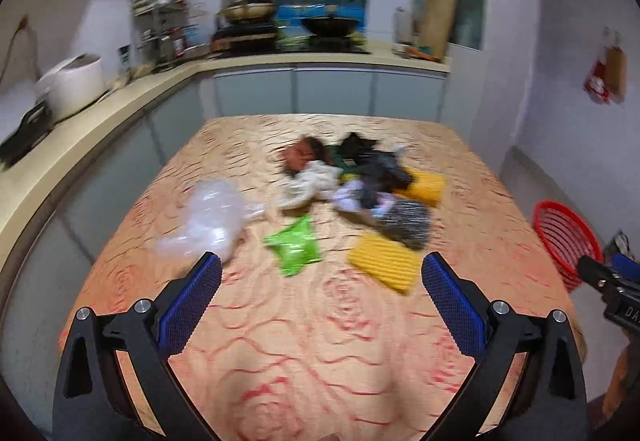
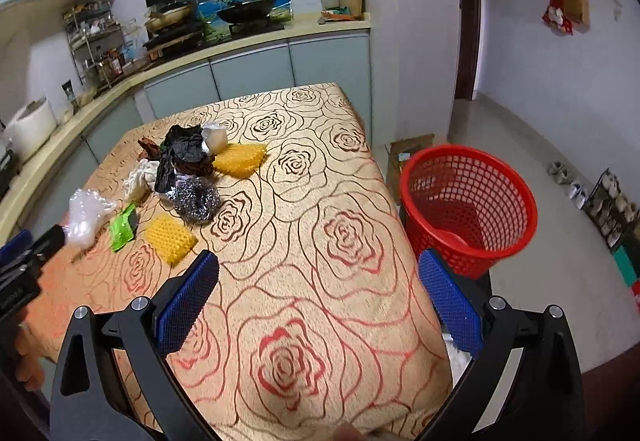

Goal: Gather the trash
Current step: 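Reach both tools to the table, grasp clear plastic bag with left tool while right grasps steel wool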

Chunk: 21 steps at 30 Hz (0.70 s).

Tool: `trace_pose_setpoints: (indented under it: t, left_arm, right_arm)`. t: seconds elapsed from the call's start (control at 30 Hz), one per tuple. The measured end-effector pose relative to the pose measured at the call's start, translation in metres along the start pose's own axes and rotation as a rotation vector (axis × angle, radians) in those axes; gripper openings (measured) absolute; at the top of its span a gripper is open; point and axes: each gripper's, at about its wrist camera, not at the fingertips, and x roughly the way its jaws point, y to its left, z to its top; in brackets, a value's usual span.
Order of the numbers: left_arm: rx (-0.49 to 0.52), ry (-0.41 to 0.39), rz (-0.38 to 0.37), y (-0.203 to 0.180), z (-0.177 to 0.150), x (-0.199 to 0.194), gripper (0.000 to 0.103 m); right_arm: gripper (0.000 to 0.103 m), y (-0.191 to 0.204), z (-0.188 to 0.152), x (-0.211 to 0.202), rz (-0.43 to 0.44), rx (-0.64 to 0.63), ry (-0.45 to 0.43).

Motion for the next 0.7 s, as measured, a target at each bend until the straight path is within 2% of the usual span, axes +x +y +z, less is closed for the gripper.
trace_pose_setpoints:
  t: [0.23,0.33,0.53,0.7]
  left_arm:
    - [-0.086,0.008,0.125,0.064,0.003,0.015,0.097]
    - [-0.105,0.018,0.153,0.081,0.006,0.024,0.097]
    - [-0.120,0.068,0.158,0.100,0.009,0.053,0.097]
    - [-0.069,0.104,0.164,0.100,0.016,0.084,0.097]
  right_arm:
    - [0.098,0.028,0.015,0.032,0.051,-0.055,0.044]
    - [0.098,0.042,0.021,0.041,0.064,-0.074,0.042]
    - [0.098,0.061,0.031,0.058,0.091,-0.101,0.054]
    - [0.098,0.072,0.039,0.076,0.095,-0.118,0.072]
